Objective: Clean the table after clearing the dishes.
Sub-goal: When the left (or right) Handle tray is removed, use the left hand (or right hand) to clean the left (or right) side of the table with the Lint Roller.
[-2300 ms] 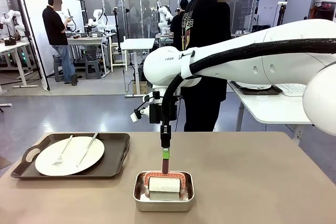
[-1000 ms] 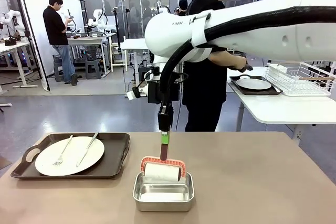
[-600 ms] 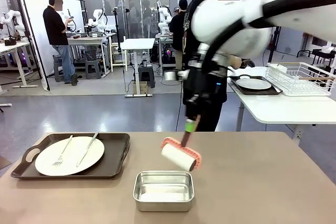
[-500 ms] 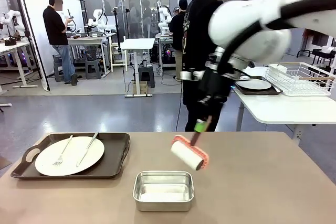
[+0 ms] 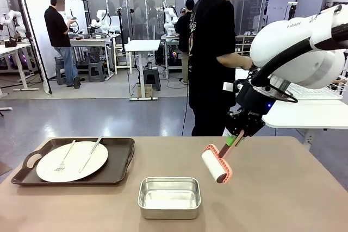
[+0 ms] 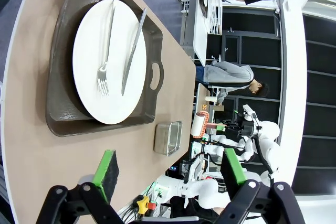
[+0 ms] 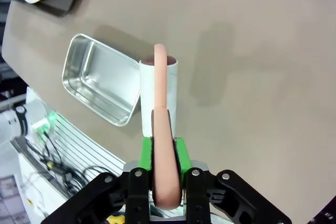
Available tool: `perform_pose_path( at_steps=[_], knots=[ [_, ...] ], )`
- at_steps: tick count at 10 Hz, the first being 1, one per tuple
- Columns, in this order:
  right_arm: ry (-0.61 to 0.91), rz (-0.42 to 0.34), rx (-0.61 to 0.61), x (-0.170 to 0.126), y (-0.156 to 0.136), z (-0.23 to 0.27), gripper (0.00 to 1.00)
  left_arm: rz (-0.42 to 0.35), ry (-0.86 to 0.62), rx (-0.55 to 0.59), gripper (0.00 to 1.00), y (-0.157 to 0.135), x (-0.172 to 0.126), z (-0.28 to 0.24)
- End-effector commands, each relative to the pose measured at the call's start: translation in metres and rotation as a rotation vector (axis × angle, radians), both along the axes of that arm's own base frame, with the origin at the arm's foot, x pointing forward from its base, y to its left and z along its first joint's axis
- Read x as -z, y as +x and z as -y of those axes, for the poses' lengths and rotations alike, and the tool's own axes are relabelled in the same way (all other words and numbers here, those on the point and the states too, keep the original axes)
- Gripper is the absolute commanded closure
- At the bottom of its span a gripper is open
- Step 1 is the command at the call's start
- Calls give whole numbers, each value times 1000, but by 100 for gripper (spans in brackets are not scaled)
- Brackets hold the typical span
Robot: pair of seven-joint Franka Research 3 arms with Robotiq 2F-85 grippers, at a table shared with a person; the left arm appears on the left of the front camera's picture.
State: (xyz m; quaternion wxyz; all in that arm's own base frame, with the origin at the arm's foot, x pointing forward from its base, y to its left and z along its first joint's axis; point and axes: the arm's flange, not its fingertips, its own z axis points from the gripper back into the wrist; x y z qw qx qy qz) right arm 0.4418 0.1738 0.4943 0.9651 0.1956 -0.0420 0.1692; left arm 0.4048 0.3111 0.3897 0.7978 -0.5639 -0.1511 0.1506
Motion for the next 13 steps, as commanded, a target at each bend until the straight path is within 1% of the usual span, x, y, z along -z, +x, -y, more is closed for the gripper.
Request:
perform_pose_path(
  at_steps=[1, 2, 6, 7, 8, 9, 11, 13],
  knots=[
    [26, 19, -43, 0, 5, -23, 78, 3, -1, -3, 0, -3, -1, -1],
    [0, 0, 0, 0, 0, 0, 78, 3, -1, -3, 0, -3, -1, -1],
    [3, -4, -3, 2, 3, -3, 78, 3, -1, -3, 0, -3, -1, -1],
    [98, -63, 36, -6, 23, -2, 78, 3, -1, -3, 0, -3, -1, -1],
    [181, -71, 133, -7, 38, 11, 78, 3, -1, -3, 0, -3, -1, -1],
    [223, -104, 204, -1, 50, 28, 78, 3, -1, -3, 0, -3, -1, -1],
    [326, -160, 256, 12, 75, 62, 78, 3, -1, -3, 0, -3, -1, -1],
    [333, -180, 291, 32, 100, 74, 78, 3, -1, -3, 0, -3, -1, -1]
  ],
)
